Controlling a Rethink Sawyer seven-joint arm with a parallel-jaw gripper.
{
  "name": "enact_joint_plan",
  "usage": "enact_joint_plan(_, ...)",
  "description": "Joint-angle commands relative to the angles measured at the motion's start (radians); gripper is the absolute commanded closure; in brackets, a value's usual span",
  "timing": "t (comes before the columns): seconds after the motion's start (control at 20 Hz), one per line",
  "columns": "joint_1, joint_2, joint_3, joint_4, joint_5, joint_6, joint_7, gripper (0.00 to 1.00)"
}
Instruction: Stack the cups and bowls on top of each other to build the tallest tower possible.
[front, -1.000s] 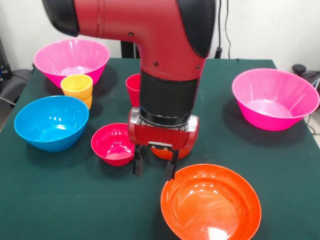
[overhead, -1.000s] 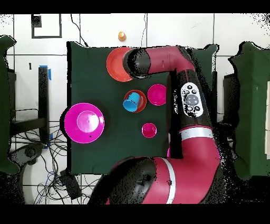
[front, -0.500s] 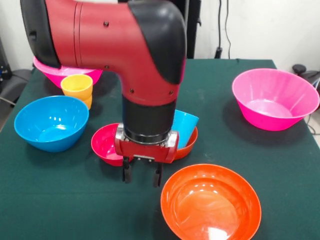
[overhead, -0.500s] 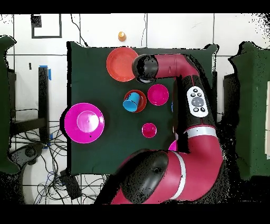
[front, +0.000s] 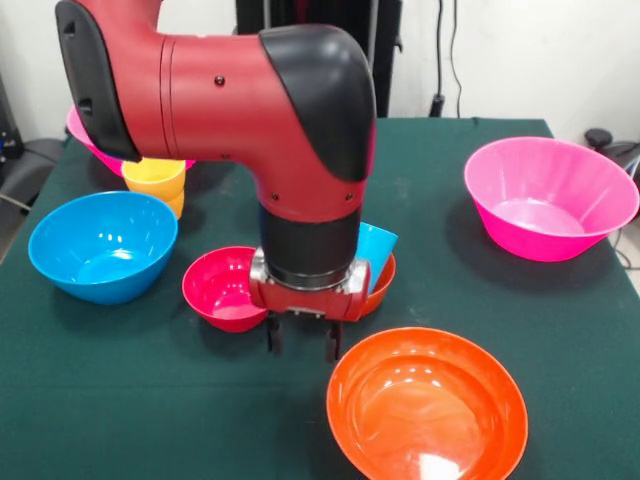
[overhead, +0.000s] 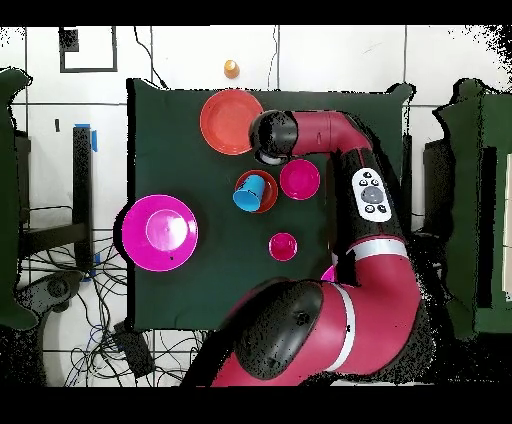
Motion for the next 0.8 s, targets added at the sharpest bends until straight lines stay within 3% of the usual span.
enact_joint_plan(0.05, 0.016, -0.087, 0.074, 0.059, 0.044, 0.191, -0.231, 0.00)
enact_joint_plan(0.35, 0.020, -0.007, 0.081, 0.005, 0.019, 0.103, -0.214, 0.00)
enact_joint_plan(0.8, 0.016, 0.038, 0.100, -0.012, 0.008, 0.002, -0.200, 0.00)
